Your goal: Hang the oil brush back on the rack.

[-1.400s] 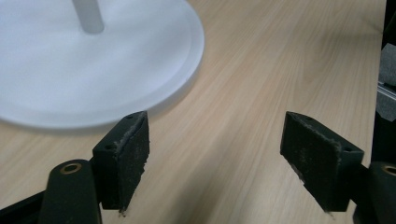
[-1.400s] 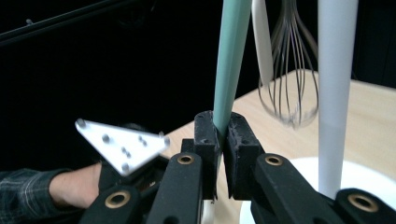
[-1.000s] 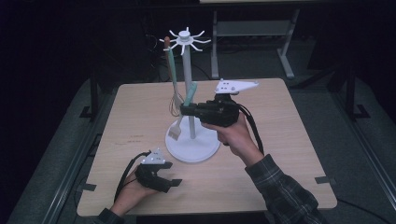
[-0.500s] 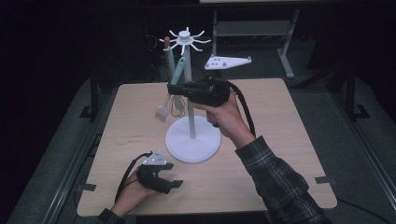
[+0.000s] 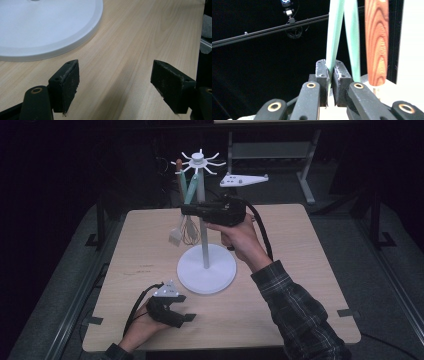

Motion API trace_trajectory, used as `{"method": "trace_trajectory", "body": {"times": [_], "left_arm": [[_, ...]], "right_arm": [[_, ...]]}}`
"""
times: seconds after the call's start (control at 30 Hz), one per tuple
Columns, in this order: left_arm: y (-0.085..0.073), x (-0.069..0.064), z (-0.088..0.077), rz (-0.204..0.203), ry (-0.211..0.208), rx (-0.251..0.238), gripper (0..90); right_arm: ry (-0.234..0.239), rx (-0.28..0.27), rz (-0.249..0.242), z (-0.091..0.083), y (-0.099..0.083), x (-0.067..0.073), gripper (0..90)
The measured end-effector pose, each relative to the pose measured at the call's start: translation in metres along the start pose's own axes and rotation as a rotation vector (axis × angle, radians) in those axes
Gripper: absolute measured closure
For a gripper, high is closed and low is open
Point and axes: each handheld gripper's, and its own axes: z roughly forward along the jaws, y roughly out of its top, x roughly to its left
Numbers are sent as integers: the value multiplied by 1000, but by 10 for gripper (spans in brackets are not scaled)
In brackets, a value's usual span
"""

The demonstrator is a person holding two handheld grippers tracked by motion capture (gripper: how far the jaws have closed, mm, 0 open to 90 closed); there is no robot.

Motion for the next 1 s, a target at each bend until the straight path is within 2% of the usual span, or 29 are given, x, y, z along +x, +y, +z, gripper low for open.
{"method": "trace_trajectory", "body": {"times": [0.07,0.27,0.37,0.4,0.57,0.67,0.8,0.87,0.9,0.93,0.97,1.0], "left_arm": [[0,0,0,8,2,-1,228],[0,0,0,-2,1,-6,228],[1,-1,0,-10,-6,-7,228],[1,-1,0,-8,-11,-11,228],[2,-2,1,-3,-22,-12,226],[2,-2,1,-4,-23,-9,225],[2,0,1,20,-15,-8,225],[1,0,1,16,-19,-7,224],[1,0,1,12,-21,-11,224],[1,-1,1,10,-22,-15,224],[1,-1,1,10,-22,-15,225],[2,-1,0,19,-16,-25,225]], "right_arm": [[-2,3,2,-1,-1,0,840],[-33,19,-24,-9,-6,1,747],[-62,25,-38,-16,-10,1,676],[-92,39,-61,-21,-13,1,634],[-126,59,-68,-32,-22,-1,561],[-151,83,-71,-41,-31,-3,510],[-170,127,-66,-51,-47,-5,455],[-183,149,-68,-58,-59,-5,423],[-183,149,-68,-58,-59,-5,423],[-190,165,-67,-63,-68,-5,404],[-190,165,-67,-63,-68,-5,404],[-196,183,-67,-67,-79,-5,378]]}}
